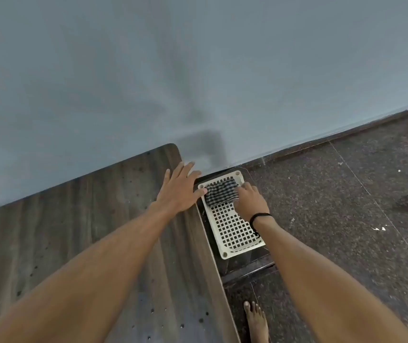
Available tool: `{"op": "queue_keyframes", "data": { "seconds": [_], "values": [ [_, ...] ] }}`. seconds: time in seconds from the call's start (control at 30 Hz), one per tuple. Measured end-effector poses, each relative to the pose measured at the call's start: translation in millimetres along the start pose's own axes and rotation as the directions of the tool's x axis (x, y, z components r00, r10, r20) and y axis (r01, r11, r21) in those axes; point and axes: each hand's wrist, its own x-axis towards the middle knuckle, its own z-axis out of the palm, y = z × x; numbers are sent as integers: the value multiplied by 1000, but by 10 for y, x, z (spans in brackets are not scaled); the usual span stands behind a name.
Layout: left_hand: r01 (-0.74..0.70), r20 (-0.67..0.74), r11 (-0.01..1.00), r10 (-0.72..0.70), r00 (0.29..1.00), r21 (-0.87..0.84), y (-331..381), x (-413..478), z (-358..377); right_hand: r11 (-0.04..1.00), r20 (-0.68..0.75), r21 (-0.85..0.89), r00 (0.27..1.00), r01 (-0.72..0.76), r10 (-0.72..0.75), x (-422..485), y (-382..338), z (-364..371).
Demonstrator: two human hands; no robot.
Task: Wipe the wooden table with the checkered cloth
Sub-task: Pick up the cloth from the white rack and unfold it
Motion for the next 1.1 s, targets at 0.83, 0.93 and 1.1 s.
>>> {"op": "queue_keyframes", "data": {
  "seconds": [0.83,0.93,1.1],
  "values": [
    [38,-157,982,-8,988,184,-115,241,283,994,9,90,998,68,-70,866,75,425],
    [41,-157,995,-27,987,87,-85,249,249,913,17,406,1000,-26,21,867,17,207],
    [96,-105,954,-130,986,-283,-20,300,56,631,65,774,998,-44,-10,878,-181,-325]
  ]
}}
